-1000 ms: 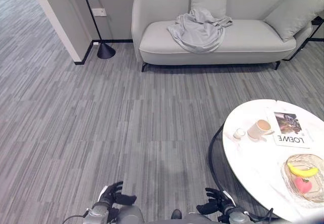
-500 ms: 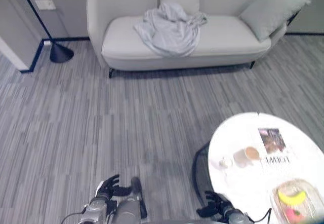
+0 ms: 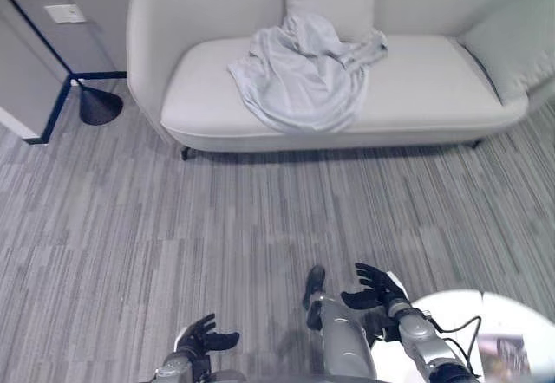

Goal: Hang the clothes on the sofa on the clothes rack.

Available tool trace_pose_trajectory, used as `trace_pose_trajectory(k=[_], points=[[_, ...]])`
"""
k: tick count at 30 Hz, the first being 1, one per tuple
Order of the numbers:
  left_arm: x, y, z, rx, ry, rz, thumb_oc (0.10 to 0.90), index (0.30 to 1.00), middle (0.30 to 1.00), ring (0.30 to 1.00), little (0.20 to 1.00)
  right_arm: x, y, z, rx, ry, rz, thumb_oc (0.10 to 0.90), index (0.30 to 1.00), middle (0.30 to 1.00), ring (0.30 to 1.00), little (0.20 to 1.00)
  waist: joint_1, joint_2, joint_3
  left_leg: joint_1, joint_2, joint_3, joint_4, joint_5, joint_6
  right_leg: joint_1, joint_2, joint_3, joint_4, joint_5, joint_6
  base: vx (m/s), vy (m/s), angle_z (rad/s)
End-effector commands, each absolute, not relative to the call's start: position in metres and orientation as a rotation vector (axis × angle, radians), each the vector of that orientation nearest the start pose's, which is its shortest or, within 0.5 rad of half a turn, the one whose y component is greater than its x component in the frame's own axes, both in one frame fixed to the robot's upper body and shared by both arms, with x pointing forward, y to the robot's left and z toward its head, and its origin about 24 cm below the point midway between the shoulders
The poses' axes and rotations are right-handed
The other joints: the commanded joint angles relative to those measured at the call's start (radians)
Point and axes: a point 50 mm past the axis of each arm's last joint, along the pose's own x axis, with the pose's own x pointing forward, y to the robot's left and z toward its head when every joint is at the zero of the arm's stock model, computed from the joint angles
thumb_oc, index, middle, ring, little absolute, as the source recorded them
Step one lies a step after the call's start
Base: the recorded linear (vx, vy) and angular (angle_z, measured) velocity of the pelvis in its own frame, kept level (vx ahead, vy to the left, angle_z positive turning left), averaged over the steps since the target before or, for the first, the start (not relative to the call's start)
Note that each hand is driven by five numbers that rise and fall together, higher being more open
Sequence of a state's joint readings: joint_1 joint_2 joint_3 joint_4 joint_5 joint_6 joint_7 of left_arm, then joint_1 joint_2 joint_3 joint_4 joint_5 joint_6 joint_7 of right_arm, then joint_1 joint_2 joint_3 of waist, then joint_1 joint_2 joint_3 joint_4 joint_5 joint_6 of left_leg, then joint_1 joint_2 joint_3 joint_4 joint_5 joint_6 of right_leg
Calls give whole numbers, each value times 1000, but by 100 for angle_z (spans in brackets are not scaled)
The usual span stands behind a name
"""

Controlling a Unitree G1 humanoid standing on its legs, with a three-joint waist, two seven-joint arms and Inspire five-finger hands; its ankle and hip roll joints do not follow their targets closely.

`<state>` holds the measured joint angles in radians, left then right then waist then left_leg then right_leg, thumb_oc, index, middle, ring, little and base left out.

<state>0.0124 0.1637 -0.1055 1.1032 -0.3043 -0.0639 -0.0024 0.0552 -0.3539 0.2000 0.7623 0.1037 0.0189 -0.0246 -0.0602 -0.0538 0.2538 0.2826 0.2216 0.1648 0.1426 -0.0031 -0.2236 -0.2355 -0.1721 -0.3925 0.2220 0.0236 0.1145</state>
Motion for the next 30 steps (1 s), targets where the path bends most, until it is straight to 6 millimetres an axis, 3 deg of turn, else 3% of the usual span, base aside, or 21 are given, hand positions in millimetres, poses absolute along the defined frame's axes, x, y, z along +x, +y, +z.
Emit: trace_pose_trajectory(k=[1,2,3,4,5,7,10,12,13,14,15,16,18,20,21,22,24,25,26,28,30], points=[[119,214,-148,-110,969,228,800,900,900,900,900,139,-246,-119,-279,870,-69,800,900,900,900,900,31,-12,-2,-209,-85,39,541,73,87,188,79,-31,-309,38,-59,422,-403,111],[124,213,-146,-99,955,212,800,900,900,900,900,141,-252,-117,-278,869,-97,800,900,900,900,900,47,-15,13,-285,-71,27,672,78,83,230,94,-20,-309,1,-84,355,-301,52],[129,213,-144,-90,937,192,800,900,900,900,900,141,-254,-117,-278,874,-104,800,900,900,900,900,58,-38,23,-369,-69,42,729,72,100,251,76,-25,-309,-7,-98,247,-189,-6],[129,213,-144,-91,938,193,800,900,900,900,900,141,-254,-117,-280,875,-103,800,900,900,900,900,60,-24,22,-359,-55,32,732,57,85,261,95,-18,-309,-19,-96,420,-170,-65],[137,215,-138,-99,893,187,800,900,900,900,900,138,-255,-120,-272,895,-108,800,900,900,900,900,80,-54,22,-438,-30,99,625,28,117,303,79,-15,-309,-41,-104,568,-104,-71],[140,214,-134,-104,861,181,800,900,900,900,900,135,-256,-121,-274,904,-107,800,900,900,900,900,95,-45,10,-438,-11,131,379,-8,123,346,96,3,-309,-82,-83,619,-12,-44],[140,214,-131,-87,838,168,800,900,900,900,900,134,-258,-119,-292,893,-106,800,900,900,900,900,112,-22,-6,-436,0,198,-191,117,108,424,105,-13,-309,-140,-56,555,133,-46],[139,217,-131,-79,846,190,800,900,900,900,900,135,-259,-120,-311,898,-105,800,900,900,900,900,113,-28,-5,-508,39,214,-230,129,88,462,114,-24,-309,-156,-60,565,73,-23],[135,221,-133,-96,856,219,800,900,900,900,900,138,-256,-120,-320,892,-83,800,900,900,900,900,105,-20,-23,-484,57,275,-230,162,80,498,134,1,-309,-168,-55,518,49,-52],[135,221,-133,-96,856,219,800,900,900,900,900,138,-256,-120,-321,892,-83,800,900,900,900,900,109,-20,-21,-479,58,279,-230,161,78,500,133,5,-309,-168,-55,1083,207,-95],[119,228,-138,-94,900,262,800,900,900,900,900,138,-248,-121,-349,896,-26,800,900,900,900,900,145,-20,-63,-445,27,238,-230,207,77,585,127,51,-309,-205,-48,960,204,-102],[116,231,-139,-96,915,281,800,900,900,900,900,137,-245,-123,-342,904,-17,800,900,900,900,900,162,-36,-82,-430,1,237,-230,213,89,618,96,64,-309,-165,-32,1144,281,-107],[111,233,-142,-96,946,296,800,900,900,900,900,135,-237,-128,-322,920,-5,800,900,900,900,900,165,-49,-91,-372,-49,256,-230,176,129,586,23,60,-149,-80,-1,532,219,-106],[114,236,-141,-81,935,288,800,900,900,900,900,144,-232,-125,-319,887,14,800,900,900,900,900,147,-47,-76,-314,-82,291,-230,119,174,478,-73,60,99,39,22,421,305,-57],[124,238,-134,-50,894,265,800,900,900,900,900,152,-229,-121,-330,862,17,800,900,900,900,900,127,-34,-63,-266,-92,312,-230,53,205,342,-163,57,268,109,38,279,256,9],[124,238,-134,-50,894,265,800,900,900,900,900,152,-229,-121,-330,862,17,800,900,900,900,900,129,-36,-64,-267,-95,315,-230,52,207,336,-167,61,275,106,39,252,185,4],[147,239,-122,-8,807,231,800,900,900,900,900,155,-230,-119,-335,847,1,800,900,900,900,900,115,-21,-52,-235,-96,327,-230,11,204,305,-236,-44,184,63,22,253,33,12],[161,238,-111,13,741,197,800,900,900,900,900,159,-233,-114,-351,826,-5,800,900,900,900,900,110,-13,-51,-228,-100,328,-230,-2,201,297,-247,-94,106,47,17,356,-53,15],[184,234,-88,68,608,113,800,900,900,900,900,166,-242,-104,-373,780,-36,800,900,900,900,900,88,-6,-52,-211,-105,325,-230,-22,189,283,-222,-148,-74,55,35,250,-55,8],[190,233,-80,84,570,90,800,900,900,900,900,167,-246,-101,-380,771,-51,800,900,900,900,900,81,-3,-51,-207,-105,322,-230,-25,183,281,-205,-144,-145,76,47,171,-59,38],[212,234,-56,200,461,21,800,900,900,900,900,172,-256,-92,-382,728,-96,800,900,900,900,900,57,-8,-45,-194,-113,314,-230,-37,175,257,-188,-74,-226,119,76,186,-60,66]])
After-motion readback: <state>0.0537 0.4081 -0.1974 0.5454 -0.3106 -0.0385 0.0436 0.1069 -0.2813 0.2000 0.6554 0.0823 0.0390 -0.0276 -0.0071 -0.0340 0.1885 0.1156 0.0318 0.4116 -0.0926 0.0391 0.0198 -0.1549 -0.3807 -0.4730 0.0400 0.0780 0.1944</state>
